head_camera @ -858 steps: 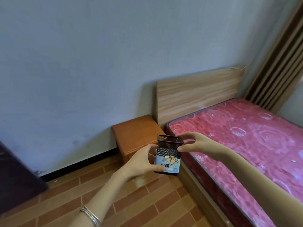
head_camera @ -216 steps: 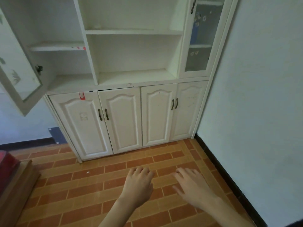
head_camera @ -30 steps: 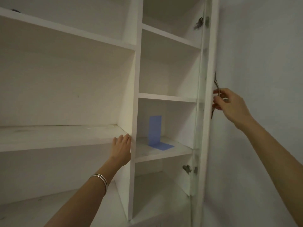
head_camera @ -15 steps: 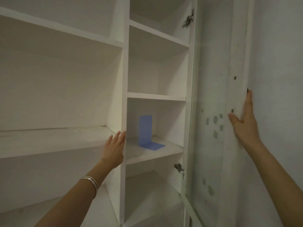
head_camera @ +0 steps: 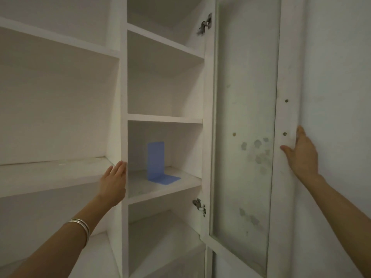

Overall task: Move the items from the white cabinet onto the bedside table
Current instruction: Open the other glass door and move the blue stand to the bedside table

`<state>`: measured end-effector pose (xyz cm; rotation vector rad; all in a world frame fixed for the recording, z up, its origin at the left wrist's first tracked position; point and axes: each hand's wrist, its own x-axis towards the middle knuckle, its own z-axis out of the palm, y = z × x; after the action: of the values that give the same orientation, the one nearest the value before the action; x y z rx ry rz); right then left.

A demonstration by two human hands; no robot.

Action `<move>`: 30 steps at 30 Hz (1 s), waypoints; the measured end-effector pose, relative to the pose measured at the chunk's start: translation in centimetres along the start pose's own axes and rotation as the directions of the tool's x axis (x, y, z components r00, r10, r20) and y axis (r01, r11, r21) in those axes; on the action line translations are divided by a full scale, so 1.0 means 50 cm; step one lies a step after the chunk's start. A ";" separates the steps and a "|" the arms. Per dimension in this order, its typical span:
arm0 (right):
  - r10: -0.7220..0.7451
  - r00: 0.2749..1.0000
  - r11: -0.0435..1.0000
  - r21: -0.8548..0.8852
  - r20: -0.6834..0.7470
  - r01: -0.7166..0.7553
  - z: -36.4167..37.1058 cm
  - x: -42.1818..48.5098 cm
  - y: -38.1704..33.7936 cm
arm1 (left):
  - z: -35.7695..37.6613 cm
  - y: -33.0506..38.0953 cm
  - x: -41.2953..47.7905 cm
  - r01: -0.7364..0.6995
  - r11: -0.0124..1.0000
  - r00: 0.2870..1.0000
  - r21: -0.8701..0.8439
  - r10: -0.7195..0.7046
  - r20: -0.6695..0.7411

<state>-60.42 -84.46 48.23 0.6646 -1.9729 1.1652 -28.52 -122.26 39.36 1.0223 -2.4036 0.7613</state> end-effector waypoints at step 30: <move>-0.537 0.620 0.818 0.174 0.571 0.548 0.416 -0.185 -0.234 | 0.040 0.062 0.036 -0.076 0.976 0.979 -0.206 0.034 -0.200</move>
<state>-53.25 -107.69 40.16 1.6632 -2.0191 0.5764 -32.34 -122.64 37.86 0.7619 -2.2923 0.5776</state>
